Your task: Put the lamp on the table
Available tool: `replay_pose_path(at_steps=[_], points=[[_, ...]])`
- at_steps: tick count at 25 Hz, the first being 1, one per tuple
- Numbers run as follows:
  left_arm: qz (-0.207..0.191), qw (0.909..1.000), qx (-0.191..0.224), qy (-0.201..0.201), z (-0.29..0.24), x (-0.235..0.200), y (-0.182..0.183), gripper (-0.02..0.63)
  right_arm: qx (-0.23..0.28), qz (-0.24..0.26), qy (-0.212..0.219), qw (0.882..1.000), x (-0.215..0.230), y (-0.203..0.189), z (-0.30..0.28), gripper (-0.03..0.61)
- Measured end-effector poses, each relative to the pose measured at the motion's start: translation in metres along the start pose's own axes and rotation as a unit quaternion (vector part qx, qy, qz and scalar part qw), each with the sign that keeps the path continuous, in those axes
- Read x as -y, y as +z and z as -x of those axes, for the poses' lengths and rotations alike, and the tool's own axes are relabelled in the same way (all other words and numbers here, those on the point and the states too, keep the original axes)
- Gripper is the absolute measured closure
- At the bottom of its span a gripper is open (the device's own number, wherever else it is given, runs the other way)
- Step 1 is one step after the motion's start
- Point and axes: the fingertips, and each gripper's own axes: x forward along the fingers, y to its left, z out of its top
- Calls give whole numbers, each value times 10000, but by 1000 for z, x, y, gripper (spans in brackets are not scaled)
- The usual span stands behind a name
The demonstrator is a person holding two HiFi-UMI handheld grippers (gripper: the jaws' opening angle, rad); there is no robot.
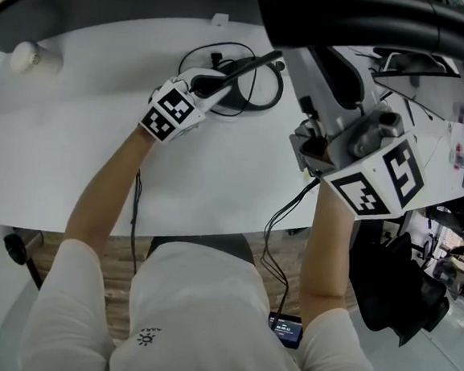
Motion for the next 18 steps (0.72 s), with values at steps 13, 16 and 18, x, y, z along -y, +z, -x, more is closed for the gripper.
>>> replay_pose_path(at_steps=[13, 16, 18], points=[[23, 9999, 44, 126, 0, -5, -9, 571, -65, 110, 5, 9999, -12, -4, -5, 534], [23, 9999, 37, 99, 0, -5, -11, 571, -82, 128, -5, 9999, -14, -6, -7, 534], [28, 9999, 33, 91, 0, -5, -12, 572, -83, 129, -10, 9999, -15, -7, -8, 534]])
